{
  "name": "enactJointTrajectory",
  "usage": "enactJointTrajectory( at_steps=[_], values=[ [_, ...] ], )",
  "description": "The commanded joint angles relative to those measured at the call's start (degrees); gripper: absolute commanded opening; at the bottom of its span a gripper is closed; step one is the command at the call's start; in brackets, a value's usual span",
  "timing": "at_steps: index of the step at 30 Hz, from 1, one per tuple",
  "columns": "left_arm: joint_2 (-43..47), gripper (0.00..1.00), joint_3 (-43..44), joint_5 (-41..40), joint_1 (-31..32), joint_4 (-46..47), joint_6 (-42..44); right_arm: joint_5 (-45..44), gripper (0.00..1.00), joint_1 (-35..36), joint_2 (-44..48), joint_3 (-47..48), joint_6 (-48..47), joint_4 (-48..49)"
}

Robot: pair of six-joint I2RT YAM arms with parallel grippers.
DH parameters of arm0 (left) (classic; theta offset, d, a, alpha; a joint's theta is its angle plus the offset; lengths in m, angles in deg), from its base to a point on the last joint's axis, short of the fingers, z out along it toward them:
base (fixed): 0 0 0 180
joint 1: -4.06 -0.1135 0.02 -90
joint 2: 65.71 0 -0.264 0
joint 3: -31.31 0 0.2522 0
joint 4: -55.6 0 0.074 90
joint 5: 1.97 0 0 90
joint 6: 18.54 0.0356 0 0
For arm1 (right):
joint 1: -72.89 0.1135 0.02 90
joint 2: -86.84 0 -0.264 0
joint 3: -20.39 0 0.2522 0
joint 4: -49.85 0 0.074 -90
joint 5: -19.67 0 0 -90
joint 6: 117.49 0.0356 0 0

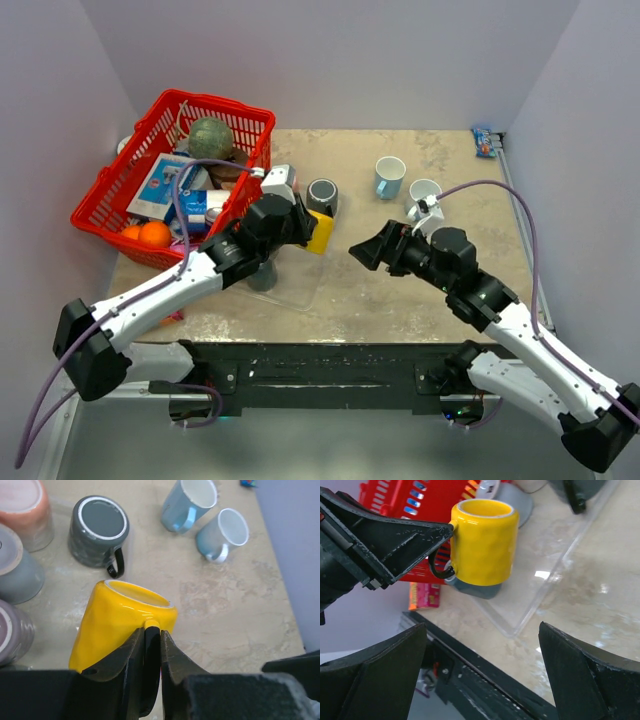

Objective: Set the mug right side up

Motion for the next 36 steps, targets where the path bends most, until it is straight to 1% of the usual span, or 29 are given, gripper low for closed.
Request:
enactJointTrajectory(
  at_steps=[1,4,7,11,13,16,19,24,26,29,32,33,34,36],
  values=[
    [2.2,0.00,2.8,3.0,-0.4,4.9,0.5,6.7,0.96,0.2,-0.5,-3.7,7.1,13.3],
    [1.2,0.00,3.1,3.5,-0.4,4.1,0.3,5.9,0.96,0.1,-1.3,-4.0,7.4,13.6],
    [0.1,0.00,3.1,2.9,-0.5,4.1,-0.3,7.0,0.96,0.2,-1.9,-5.3,8.4,16.7],
    [-1.5,0.00,4.2,2.1,-0.5,3.8,-2.7,8.4,0.95,0.3,-3.2,-8.9,10.7,23.7],
    [-2.8,0.00,4.7,1.0,-0.5,3.2,-4.5,7.3,0.94,1.3,-3.8,-9.6,8.6,24.5],
    [-4.8,0.00,5.2,-1.4,-0.5,1.6,-6.0,3.0,0.93,2.7,-5.2,-8.1,3.8,21.7],
    [-6.4,0.00,3.6,-4.4,-0.5,3.0,-5.2,1.5,0.92,3.2,-6.5,-6.6,1.1,18.5],
    [-9.6,0.00,0.6,-10.5,-0.5,10.7,-0.8,0.1,0.92,3.2,-5.6,-6.2,-0.6,15.6],
    [-11.5,0.00,0.8,-11.2,-0.6,14.3,0.8,-0.7,0.92,3.2,-4.4,-6.6,-0.7,14.8],
    [-13.3,0.00,0.9,-12.0,-0.6,16.8,1.4,-1.2,0.92,3.2,-3.8,-7.5,-0.8,14.3],
    [-15.0,0.00,2.8,-13.2,-0.7,14.4,-0.6,-1.7,0.92,3.2,-4.7,-8.4,-0.9,14.4],
    [-15.5,0.00,3.7,-13.9,-0.7,12.7,-3.2,-1.7,0.91,3.2,-5.1,-8.7,-0.8,14.8],
    [-16.0,0.00,4.6,-14.0,-0.8,8.5,-4.6,-1.7,0.91,3.4,-5.4,-9.1,-0.8,15.6],
    [-16.1,0.00,6.3,-13.9,-0.9,6.2,-8.4,-2.5,0.87,4.6,-6.4,-10.6,-1.5,19.8]
  ],
)
